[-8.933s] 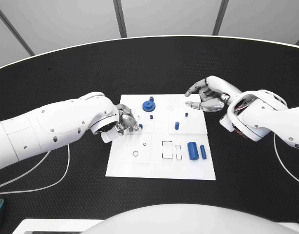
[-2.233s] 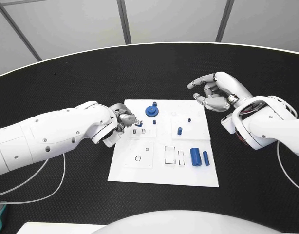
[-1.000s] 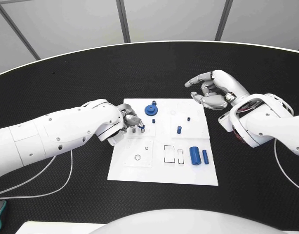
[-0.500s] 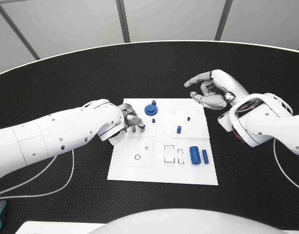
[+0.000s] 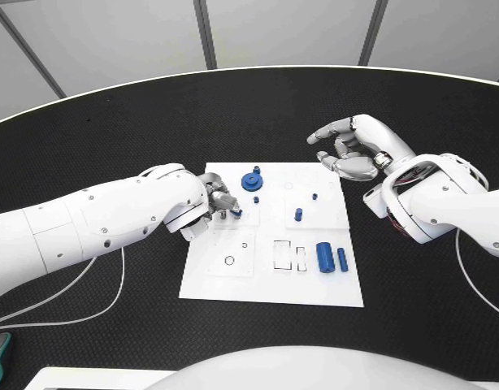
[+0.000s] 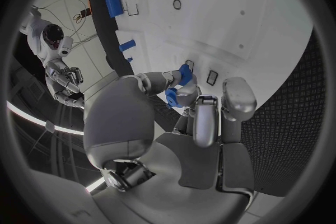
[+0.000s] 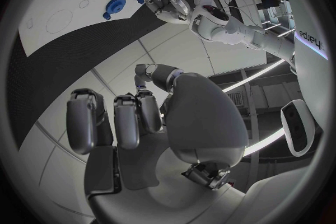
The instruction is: Assemble the parts on the task board
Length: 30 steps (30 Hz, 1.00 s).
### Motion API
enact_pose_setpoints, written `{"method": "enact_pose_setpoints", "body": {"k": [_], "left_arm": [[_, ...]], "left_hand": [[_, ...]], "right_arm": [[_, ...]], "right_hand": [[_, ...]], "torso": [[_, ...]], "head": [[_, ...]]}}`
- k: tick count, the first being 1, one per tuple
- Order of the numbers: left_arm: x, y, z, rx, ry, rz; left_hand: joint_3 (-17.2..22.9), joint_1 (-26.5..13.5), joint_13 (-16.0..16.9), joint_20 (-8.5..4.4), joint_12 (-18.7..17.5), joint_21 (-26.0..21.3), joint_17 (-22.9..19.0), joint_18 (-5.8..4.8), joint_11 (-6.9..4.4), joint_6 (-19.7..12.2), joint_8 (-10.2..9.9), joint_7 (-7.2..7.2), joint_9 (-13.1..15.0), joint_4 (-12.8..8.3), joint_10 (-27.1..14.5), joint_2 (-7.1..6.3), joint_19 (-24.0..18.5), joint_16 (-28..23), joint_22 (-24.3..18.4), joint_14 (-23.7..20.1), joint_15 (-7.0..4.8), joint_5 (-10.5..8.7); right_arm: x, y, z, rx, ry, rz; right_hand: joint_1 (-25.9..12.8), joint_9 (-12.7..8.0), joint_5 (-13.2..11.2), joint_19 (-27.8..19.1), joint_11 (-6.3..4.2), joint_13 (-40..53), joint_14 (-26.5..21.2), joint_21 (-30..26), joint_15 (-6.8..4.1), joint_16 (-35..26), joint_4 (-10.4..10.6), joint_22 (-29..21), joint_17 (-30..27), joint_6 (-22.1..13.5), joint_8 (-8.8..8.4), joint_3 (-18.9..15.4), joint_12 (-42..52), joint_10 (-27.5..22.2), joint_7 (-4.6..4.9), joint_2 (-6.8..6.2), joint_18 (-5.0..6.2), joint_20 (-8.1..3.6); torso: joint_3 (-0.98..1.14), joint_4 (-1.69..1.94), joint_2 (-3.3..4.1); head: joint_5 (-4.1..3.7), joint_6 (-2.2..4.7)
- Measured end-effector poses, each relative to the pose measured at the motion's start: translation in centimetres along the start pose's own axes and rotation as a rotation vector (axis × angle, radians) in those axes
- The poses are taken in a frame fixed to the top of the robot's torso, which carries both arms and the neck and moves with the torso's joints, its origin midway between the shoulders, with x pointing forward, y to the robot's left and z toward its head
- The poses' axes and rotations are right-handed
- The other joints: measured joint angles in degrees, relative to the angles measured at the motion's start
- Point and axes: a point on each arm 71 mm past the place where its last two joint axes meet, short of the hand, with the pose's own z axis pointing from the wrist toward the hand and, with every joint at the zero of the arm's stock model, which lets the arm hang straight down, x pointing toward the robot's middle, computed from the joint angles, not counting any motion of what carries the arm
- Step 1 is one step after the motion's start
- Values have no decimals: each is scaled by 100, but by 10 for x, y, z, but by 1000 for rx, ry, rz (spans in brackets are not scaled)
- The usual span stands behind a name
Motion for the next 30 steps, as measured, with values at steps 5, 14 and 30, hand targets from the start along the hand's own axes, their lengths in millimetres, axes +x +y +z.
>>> {"method": "enact_pose_setpoints", "body": {"k": [5,14,30], "left_arm": [[0,0,0,-2,-1,1],[0,-1,1,-4,1,18],[2,-1,2,-13,19,43]], "left_hand": [[0,-1,0,0,0,0,0,0,1,0,0,0,-1,0,0,0,0,0,0,0,0,-17],[-1,-7,5,0,0,0,0,0,2,13,1,13,-1,1,-1,-7,0,0,7,0,0,-28],[-68,-61,16,-15,0,0,0,0,-18,16,115,15,-21,-16,23,-61,15,-1,17,0,0,-39]], "right_arm": [[0,0,0,-1,0,0],[1,0,0,-2,1,1],[1,1,0,-3,2,1]], "right_hand": [[0,0,0,0,0,0,0,0,0,0,0,0,0,-1,0,0,0,0,-1,0,0,0],[0,1,0,0,0,0,0,0,0,0,0,0,-1,-1,0,0,0,0,-1,0,0,0],[0,1,0,0,0,4,0,0,0,0,0,0,-2,-2,0,0,0,0,-2,0,0,0]], "torso": [[0,1,0],[1,1,0],[2,1,-4]], "head": [[-2,1],[-7,-9],[-8,-27]]}}
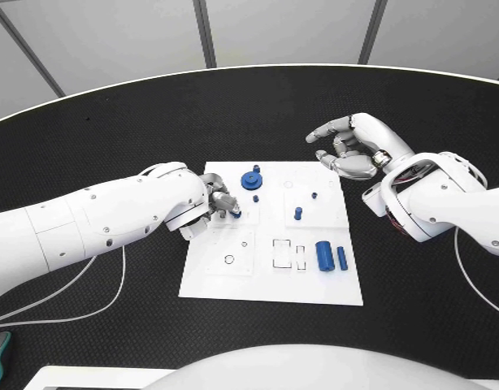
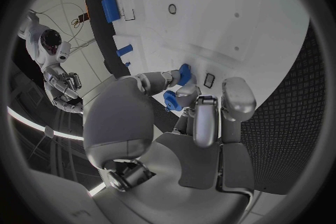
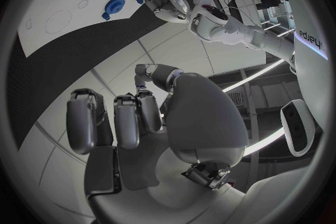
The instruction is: Assemble the parts on the task board
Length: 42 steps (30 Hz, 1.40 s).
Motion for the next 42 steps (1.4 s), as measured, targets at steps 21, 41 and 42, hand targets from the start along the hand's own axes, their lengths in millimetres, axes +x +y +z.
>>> {"method": "enact_pose_setpoints", "body": {"k": [21,41,42], "left_arm": [[1,2,0,-7,22,16],[1,8,-1,-15,68,-31],[1,9,-1,-18,82,-34]], "left_hand": [[-277,13,285,-20,95,57,0,0,-53,48,201,-12,-45,14,173,15,20,61,60,-1,-42,0],[-342,-71,255,-20,94,57,0,0,-52,57,209,-22,-67,100,172,171,20,61,61,-1,-41,1],[-343,-71,255,-20,95,57,0,0,-52,57,210,-22,-67,101,172,172,20,61,62,-1,-41,1]], "right_arm": [[0,0,1,1,3,-1],[1,-2,2,6,9,-2],[1,-2,2,6,9,-3]], "right_hand": [[0,0,0,0,0,-1,0,0,0,0,0,0,-1,0,0,0,0,0,0,0,0,0],[0,-4,0,0,0,-2,0,0,0,0,-15,0,-1,42,-23,16,0,0,0,0,0,0],[0,-4,0,0,0,-2,0,0,0,0,-16,0,-1,42,-23,16,0,0,0,0,0,0]], "torso": [[-2,0,-1],[-3,-3,-5],[-3,-1,-7]], "head": [[-1,-19],[-10,-15],[-12,-15]]}}
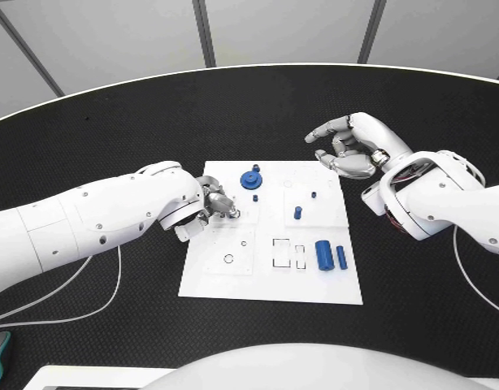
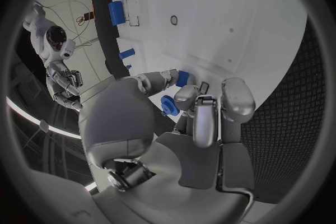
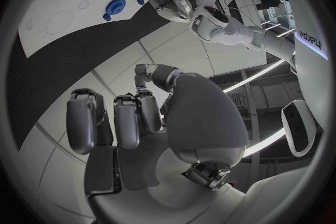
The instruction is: Assemble the parts on the task board
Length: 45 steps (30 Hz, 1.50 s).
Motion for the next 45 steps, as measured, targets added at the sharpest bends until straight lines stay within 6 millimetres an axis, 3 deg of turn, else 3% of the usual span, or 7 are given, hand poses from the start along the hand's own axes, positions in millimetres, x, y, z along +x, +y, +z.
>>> {"method": "enact_pose_setpoints", "body": {"k": [8,25,32,45], "left_arm": [[-2,1,-2,-19,100,-11],[-36,-16,-4,-53,185,16],[-40,-26,1,-59,267,108],[-43,-41,14,-81,297,165]], "left_hand": [[-2,1,-9,0,0,0,0,0,1,-1,3,-1,-31,1,-1,1,0,0,-11,-21,-21,-18],[31,6,-68,1,-29,-9,0,0,2,-2,4,-2,-33,-34,-2,8,-1,0,-62,-21,-20,1],[-203,-209,-78,17,-57,-87,0,0,53,-3,6,-2,-49,197,-53,222,-26,0,-163,-21,-20,1],[-291,-273,60,2,-23,-87,0,0,53,-3,67,-3,-49,221,-54,287,-43,0,-143,-21,-20,-2]], "right_arm": [[1,-1,1,4,6,-1],[2,-1,3,7,10,-2],[3,-1,3,7,12,-1],[4,-1,5,8,15,-1]], "right_hand": [[0,0,0,0,0,0,0,0,0,0,0,0,0,0,0,0,0,0,0,0,0,0],[0,1,21,0,0,-1,0,0,0,0,-23,0,0,-1,0,23,0,0,-1,0,-1,0],[0,1,21,0,0,-1,0,0,0,0,-23,0,0,-1,0,23,0,0,-1,0,0,0],[0,-4,21,0,0,-2,0,0,0,0,-23,0,4,-1,0,23,0,0,-1,0,0,0]], "torso": [[3,2,-3],[10,-3,13],[12,-1,13],[7,-4,12]], "head": [[9,2],[11,44],[2,40],[15,38]]}}
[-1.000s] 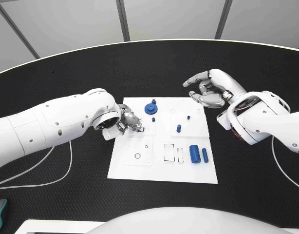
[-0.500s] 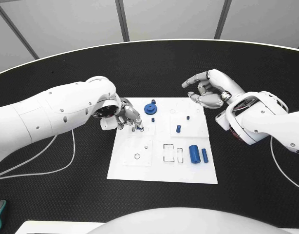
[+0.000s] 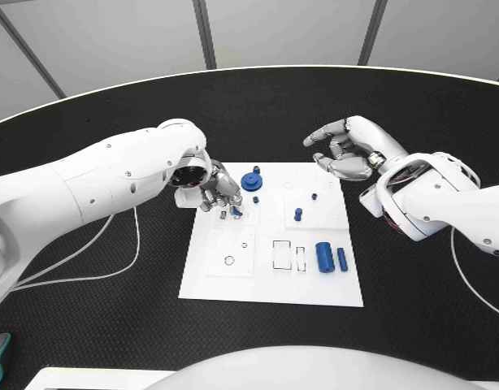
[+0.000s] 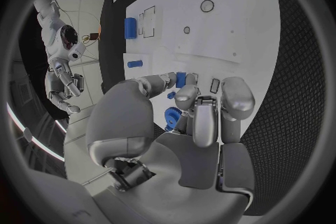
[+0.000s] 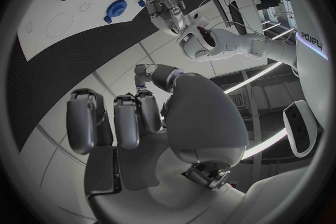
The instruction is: Assemble the parts on the task board
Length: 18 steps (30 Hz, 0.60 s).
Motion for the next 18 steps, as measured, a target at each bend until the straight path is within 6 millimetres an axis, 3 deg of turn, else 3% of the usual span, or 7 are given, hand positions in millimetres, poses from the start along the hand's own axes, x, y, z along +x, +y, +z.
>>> {"method": "enact_pose_setpoints", "body": {"k": [18], "left_arm": [[-8,-8,5,-52,-65,65]], "left_hand": [[-77,-17,13,0,0,0,0,0,0,0,154,0,11,-2,0,26,0,23,32,0,0,-26]], "right_arm": [[2,1,2,-3,7,2]], "right_hand": [[0,1,0,0,0,0,0,0,0,0,-17,0,-1,20,0,17,0,0,-20,0,0,0]], "torso": [[-7,3,2]], "head": [[19,-24]]}}
